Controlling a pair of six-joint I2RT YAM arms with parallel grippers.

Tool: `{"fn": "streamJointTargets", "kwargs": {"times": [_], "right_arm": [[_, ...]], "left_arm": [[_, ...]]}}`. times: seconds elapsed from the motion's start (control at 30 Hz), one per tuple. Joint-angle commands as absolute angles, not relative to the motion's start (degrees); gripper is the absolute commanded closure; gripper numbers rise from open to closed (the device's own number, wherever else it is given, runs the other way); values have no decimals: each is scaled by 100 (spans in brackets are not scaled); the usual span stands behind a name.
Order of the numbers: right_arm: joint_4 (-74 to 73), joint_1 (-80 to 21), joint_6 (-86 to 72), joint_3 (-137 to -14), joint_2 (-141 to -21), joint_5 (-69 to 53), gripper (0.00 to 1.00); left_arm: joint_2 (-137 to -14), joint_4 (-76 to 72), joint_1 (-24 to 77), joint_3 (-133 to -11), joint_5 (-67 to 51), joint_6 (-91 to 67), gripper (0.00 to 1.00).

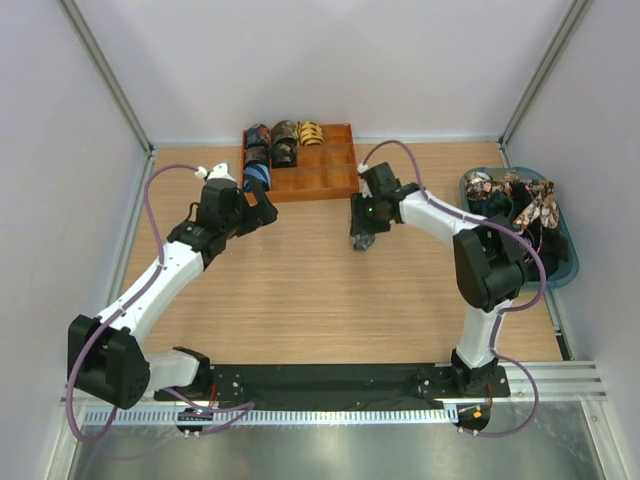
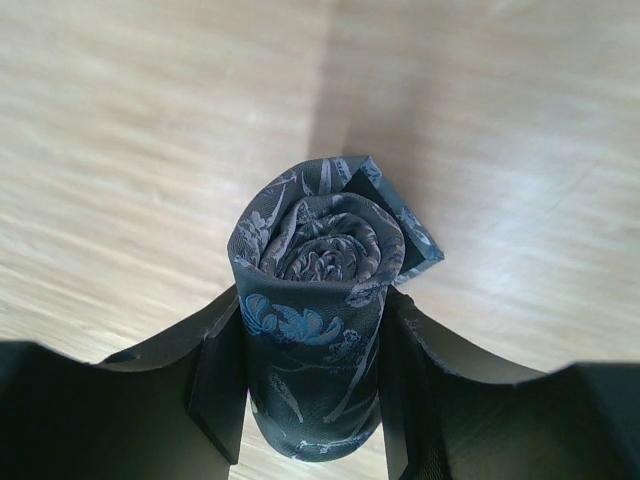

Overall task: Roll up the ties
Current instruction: Place the rolled tie into the container

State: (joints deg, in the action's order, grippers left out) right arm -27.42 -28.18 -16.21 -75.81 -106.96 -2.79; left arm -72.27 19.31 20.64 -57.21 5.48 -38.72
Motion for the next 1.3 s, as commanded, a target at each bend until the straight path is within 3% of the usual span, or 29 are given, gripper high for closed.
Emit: {"fn": "streamJointTargets", "kwargs": {"times": [0.0, 0.17, 0.33, 0.63, 0.9, 1.1, 1.27], "right_arm": [[-2558, -2366, -1960, -8138, -10775, -1194, 95], [-2793, -1758, -1952, -8954, -11143, -1442, 95], [-3111, -1626, -1837, -9808, -11426, -1160, 97], [-3093, -1529, -1705, -10160, -11294, -792, 97], [-3182, -1380, -1556, -10204, -11109, -659, 97], [-3164, -1362, -1547, -10178, -10995, -703, 96], [-3199, -1362, -1477, -10169, -10916, -554, 97]], "left_arm": [[-7233, 950, 2057, -5608, 712, -4113, 0], [-7978, 520, 2214, -5730, 852, -3991, 0], [-9173, 422, 2504, -6737, 1046, -3771, 1], [-11372, 554, 2646, -8840, 1423, -2691, 29], [-12655, 1344, 2654, -10580, 1731, -2294, 37], [-13288, 1661, 2637, -11161, 2030, -2066, 40], [-13702, 2231, 2505, -11768, 1566, -2214, 51]]}}
